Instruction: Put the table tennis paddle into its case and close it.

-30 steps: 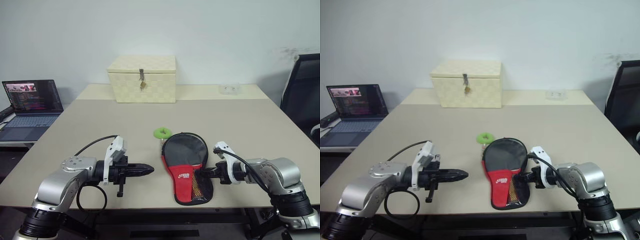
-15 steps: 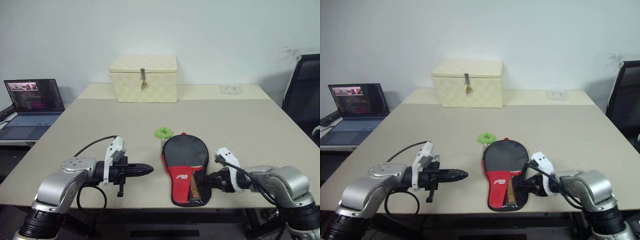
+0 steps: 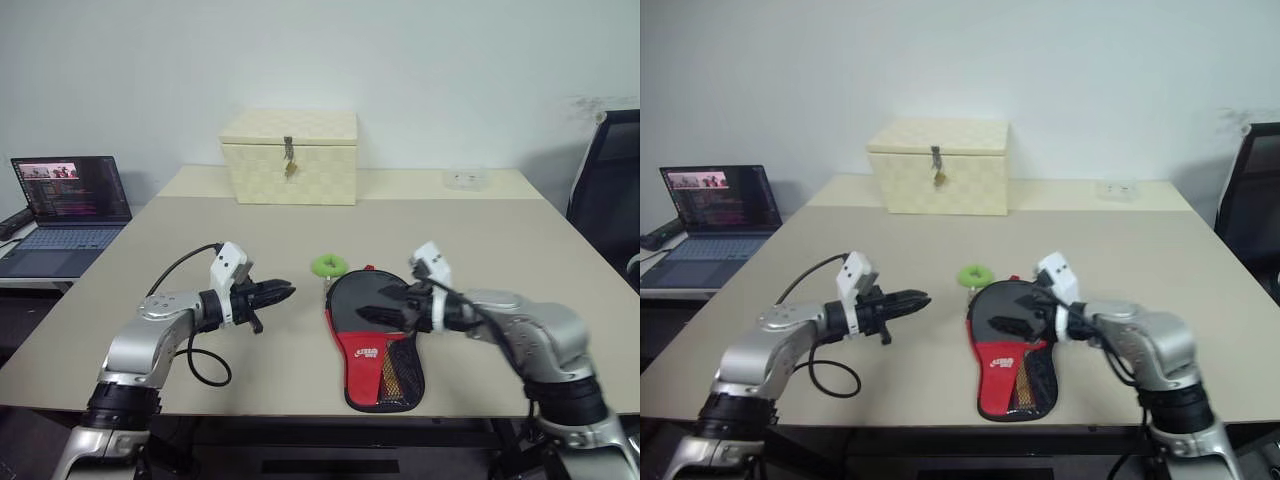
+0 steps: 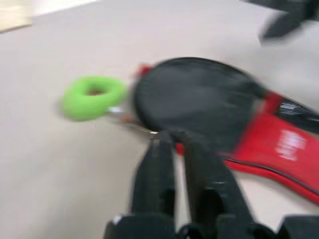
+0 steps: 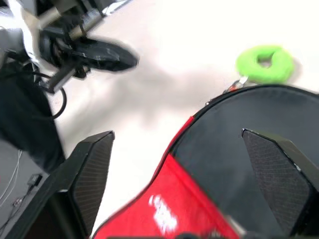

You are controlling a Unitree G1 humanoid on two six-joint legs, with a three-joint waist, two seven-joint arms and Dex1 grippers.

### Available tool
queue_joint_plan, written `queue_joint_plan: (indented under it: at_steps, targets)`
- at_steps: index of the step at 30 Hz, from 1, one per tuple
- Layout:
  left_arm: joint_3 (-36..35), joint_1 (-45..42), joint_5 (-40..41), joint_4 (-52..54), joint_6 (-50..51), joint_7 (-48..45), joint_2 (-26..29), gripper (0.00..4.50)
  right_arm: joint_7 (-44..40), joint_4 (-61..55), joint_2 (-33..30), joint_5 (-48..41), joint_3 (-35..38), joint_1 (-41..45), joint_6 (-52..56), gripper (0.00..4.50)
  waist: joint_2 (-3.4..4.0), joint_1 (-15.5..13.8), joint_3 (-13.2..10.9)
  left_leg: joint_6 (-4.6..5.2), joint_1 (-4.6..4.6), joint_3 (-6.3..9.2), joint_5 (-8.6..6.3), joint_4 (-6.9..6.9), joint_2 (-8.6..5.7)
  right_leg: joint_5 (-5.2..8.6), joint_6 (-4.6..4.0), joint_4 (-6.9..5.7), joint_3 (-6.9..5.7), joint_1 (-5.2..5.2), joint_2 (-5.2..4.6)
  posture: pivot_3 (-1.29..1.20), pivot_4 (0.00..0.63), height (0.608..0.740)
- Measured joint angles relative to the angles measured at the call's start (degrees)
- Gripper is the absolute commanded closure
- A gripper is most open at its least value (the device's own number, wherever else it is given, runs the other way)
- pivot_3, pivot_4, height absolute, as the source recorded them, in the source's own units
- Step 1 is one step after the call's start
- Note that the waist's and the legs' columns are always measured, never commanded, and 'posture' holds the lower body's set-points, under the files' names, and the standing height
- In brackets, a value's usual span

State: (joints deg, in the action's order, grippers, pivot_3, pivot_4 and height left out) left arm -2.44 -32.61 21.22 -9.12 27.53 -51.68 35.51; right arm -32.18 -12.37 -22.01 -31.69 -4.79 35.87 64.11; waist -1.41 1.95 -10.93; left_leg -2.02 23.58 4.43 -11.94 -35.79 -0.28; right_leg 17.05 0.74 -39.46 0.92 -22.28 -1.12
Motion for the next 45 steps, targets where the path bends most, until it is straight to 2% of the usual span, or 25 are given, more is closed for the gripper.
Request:
queue_joint_plan:
  at_steps: [8, 9, 10, 16, 22, 28, 31, 36, 41, 42, 45]
  targets:
    - [3.3, -14.3, -8.3, -23.8, -7.9, 5.1, -7.5, 0.14, 2.4, 3.7, 4.0, 4.8, -4.8, -0.8, -4.9, 0.00, 0.00, -0.4, 0.0, -0.01, 0.26, 0.12, 0.01, -0.22, -0.15, -0.10, 0.14, 0.01, -0.23, -0.07, 0.02, 0.00, 0.150, 0.740]
    - [3.7, -16.9, -9.4, -27.8, -9.4, 5.4, -8.4, 0.02, 2.4, 3.7, 4.6, 5.3, -5.4, -0.8, -5.2, 0.00, 0.00, -0.3, 0.0, -0.01, 0.25, 0.08, 0.01, -0.22, -0.13, -0.11, 0.17, 0.01, -0.29, -0.07, 0.05, 0.00, 0.150, 0.740]
    - [4.0, -18.2, -9.9, -29.5, -10.3, 5.5, -8.7, 0.02, 2.4, 3.7, 4.8, 5.4, -5.6, -0.8, -5.2, 0.00, 0.00, -0.3, 0.0, -0.01, 0.25, 0.07, 0.01, -0.21, -0.15, -0.11, 0.17, 0.01, -0.29, -0.07, 0.04, 0.00, 0.150, 0.740]
    - [4.6, -34.3, -16.1, -56.5, -17.6, 10.2, -14.0, 0.02, 4.0, 3.8, 6.6, 6.3, -5.8, -1.1, -5.5, 0.00, -0.02, -0.2, 0.0, 0.00, 0.30, 0.03, 0.00, -0.19, -0.18, -0.12, 0.20, 0.06, -0.35, -0.11, 0.05, 0.00, 0.150, 0.740]
    - [4.7, -37.8, -20.7, -66.5, -19.6, 14.2, -17.5, 0.02, 7.4, 1.9, 7.9, 6.8, -5.8, -3.1, -4.6, 0.00, -0.02, 0.1, 0.0, 0.00, 0.31, 0.00, 0.00, -0.17, -0.14, -0.11, 0.20, 0.01, -0.26, -0.20, 0.05, 0.00, 0.150, 0.740]
    - [4.2, -37.8, -23.3, -68.6, -19.3, 17.6, -19.8, 0.02, 11.6, -3.7, 9.9, 7.7, -6.1, -5.9, -2.0, 0.00, -0.03, -0.1, 0.0, -0.02, 0.37, -0.01, 0.01, -0.21, -0.16, -0.11, 0.20, -0.13, -0.21, -0.31, 0.04, 0.00, 0.150, 0.740]
    - [3.9, -37.8, -24.5, -69.3, -19.3, 19.1, -20.8, 0.62, 14.0, -6.4, 10.5, 8.1, -6.1, -7.5, -0.6, 0.00, -0.03, -0.1, 0.0, -0.02, 0.37, -0.01, 0.01, -0.22, -0.17, -0.11, 0.20, -0.15, -0.18, -0.32, 0.03, 0.00, 0.150, 0.740]
    - [2.6, -37.8, -25.1, -69.5, -19.3, 20.2, -22.3, 2.36, 15.6, -8.1, 9.8, 8.5, -6.1, -8.6, 0.7, 0.00, -0.03, -0.1, 0.0, -0.02, 0.36, -0.06, 0.02, -0.22, -0.16, -0.11, 0.20, -0.18, -0.17, -0.33, 0.04, 0.00, 0.150, 0.740]
    - [1.7, -37.8, -25.9, -69.5, -19.3, 20.0, -22.7, 4.28, 16.0, -8.1, 9.5, 8.6, -6.1, -9.0, 1.0, 0.00, -0.03, 0.0, 0.0, -0.02, 0.35, -0.07, 0.02, -0.23, -0.16, -0.11, 0.20, -0.23, -0.16, -0.34, 0.05, 0.00, 0.150, 0.740]
    - [1.6, -37.7, -25.9, -69.5, -19.3, 20.0, -22.7, 4.49, 16.0, -8.1, 9.4, 8.6, -6.1, -9.0, 1.0, 0.00, -0.03, 0.0, 0.0, -0.02, 0.35, -0.07, 0.02, -0.24, -0.16, -0.11, 0.20, -0.24, -0.16, -0.34, 0.05, 0.00, 0.150, 0.740]
    - [0.8, -37.6, -26.1, -69.5, -19.3, 20.1, -22.7, 4.49, 15.9, -8.1, 9.4, 8.6, -6.1, -9.0, 0.9, 0.00, -0.03, 0.0, 0.0, -0.03, 0.34, -0.07, 0.02, -0.25, -0.16, -0.11, 0.20, -0.27, -0.16, -0.34, 0.05, 0.00, 0.150, 0.740]
